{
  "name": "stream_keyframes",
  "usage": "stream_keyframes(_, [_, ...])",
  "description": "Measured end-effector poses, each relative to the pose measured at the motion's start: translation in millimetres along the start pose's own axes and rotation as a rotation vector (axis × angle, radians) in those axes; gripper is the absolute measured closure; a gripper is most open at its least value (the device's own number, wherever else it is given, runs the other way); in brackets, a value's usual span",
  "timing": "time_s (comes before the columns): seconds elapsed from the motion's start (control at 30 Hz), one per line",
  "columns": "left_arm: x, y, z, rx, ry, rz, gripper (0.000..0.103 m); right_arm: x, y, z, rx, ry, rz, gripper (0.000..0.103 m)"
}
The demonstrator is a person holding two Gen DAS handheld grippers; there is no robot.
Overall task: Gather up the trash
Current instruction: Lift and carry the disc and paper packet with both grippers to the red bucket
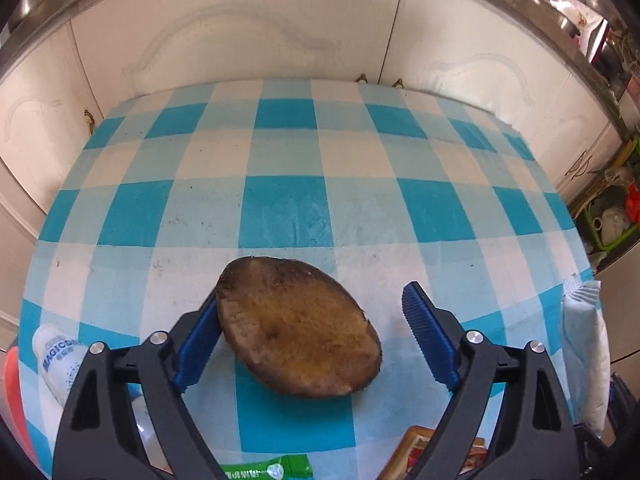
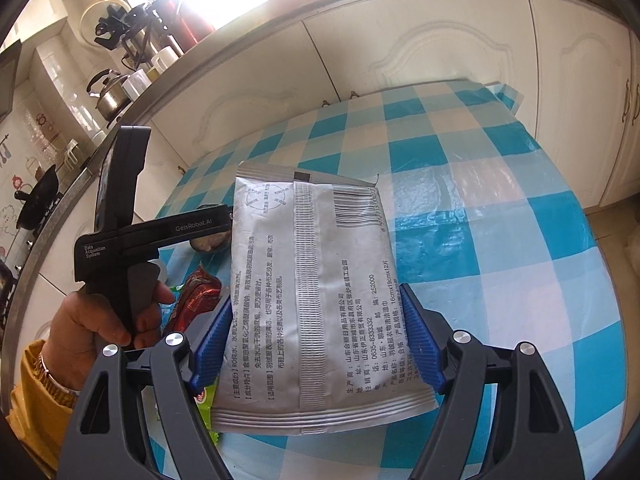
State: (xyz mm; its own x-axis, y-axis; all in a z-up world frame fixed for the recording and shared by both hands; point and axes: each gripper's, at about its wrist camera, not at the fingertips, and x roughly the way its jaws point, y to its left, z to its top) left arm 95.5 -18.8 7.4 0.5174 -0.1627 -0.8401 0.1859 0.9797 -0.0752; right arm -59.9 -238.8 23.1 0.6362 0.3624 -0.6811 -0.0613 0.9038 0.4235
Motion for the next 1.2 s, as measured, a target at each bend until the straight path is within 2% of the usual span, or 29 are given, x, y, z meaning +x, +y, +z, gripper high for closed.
stream_keyframes(0.1, [-1.2,1.5,-2.4,-0.010,-0.017,-0.005,0.018,1.3,-3.2,-1.0,0.007,0.002,0.001,0.026])
stream_keyframes(0.13, [-2.4,2.0,-2.8,-0.016,-0.025,0.001,0.022,1.7,-3.9,-1.3,0.008,0.002,0.003,0.026])
stream_keyframes(0.17, [-4.0,3.1,-3.9,-0.021,-0.036,0.018,0.032,1.7,-3.9,-1.3,0.007,0.002,0.003,0.026])
stream_keyframes(0.2, [-4.9,4.3,-4.1,-0.024,-0.043,0.023,0.038,1.9,-4.1,-1.5,0.007,0.003,0.004,0.026])
stream_keyframes(0.27, [-6.8,7.7,-4.3,-0.040,-0.046,-0.004,0.040,2.3,-3.9,-2.4,0.007,0.003,0.007,0.026])
stream_keyframes(0.53, [-18.2,11.1,-9.6,-0.085,-0.059,-0.057,0.042,2.1,1.2,-3.0,-0.006,0.001,0.010,0.026])
stream_keyframes(0.8, [-57.7,24.3,-14.9,-0.131,-0.140,-0.119,0.043,-2.1,17.8,0.5,-0.050,-0.005,0.018,0.026])
stream_keyframes(1.03, [-100.8,55.0,-28.8,-0.190,-0.210,-0.161,0.043,-11.8,44.9,3.6,-0.103,-0.024,0.029,0.026])
stream_keyframes(1.2, [-132.6,96.0,-49.9,-0.252,-0.253,-0.143,0.043,-15.2,76.1,4.7,-0.164,-0.021,0.050,0.026])
